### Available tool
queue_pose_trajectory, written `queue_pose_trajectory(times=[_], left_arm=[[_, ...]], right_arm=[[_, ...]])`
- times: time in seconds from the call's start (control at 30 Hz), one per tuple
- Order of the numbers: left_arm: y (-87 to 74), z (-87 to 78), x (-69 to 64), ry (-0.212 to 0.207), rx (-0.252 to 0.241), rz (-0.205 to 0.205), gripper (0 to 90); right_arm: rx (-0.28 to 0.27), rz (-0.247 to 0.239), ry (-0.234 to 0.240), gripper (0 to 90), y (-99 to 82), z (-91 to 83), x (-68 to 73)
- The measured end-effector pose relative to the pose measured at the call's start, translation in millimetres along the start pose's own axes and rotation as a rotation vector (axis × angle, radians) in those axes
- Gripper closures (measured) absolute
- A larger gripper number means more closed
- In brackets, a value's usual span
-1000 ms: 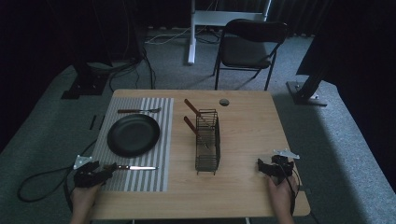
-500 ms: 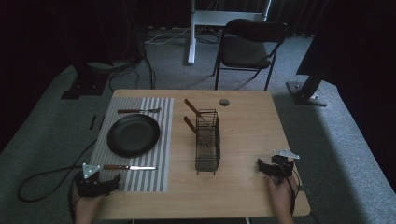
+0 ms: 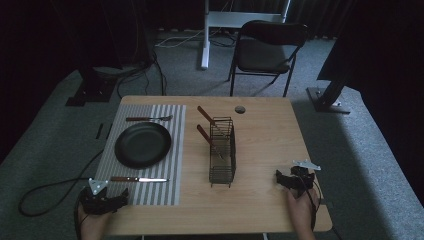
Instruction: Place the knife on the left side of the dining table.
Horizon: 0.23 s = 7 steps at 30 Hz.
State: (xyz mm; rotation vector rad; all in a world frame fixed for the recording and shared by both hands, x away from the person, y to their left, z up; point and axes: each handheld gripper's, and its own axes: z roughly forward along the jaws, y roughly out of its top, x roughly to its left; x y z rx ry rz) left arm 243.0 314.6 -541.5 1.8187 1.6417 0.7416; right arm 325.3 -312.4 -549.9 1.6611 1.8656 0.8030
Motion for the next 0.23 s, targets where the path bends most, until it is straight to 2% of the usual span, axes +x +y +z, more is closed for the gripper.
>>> queue_pose_trajectory(times=[0.13, 0.23], left_arm=[[-0.6, -0.5, 0.5, 0.007, 0.014, -0.016, 0.3], [-0.8, -0.9, -0.1, 0.015, 0.012, -0.012, 0.3]], right_arm=[[0.000, 0.000, 0.000, 11.7, 0.0, 0.0, 0.0], [0.000, 0.000, 0.000, 11.7, 0.0, 0.0, 0.0]])
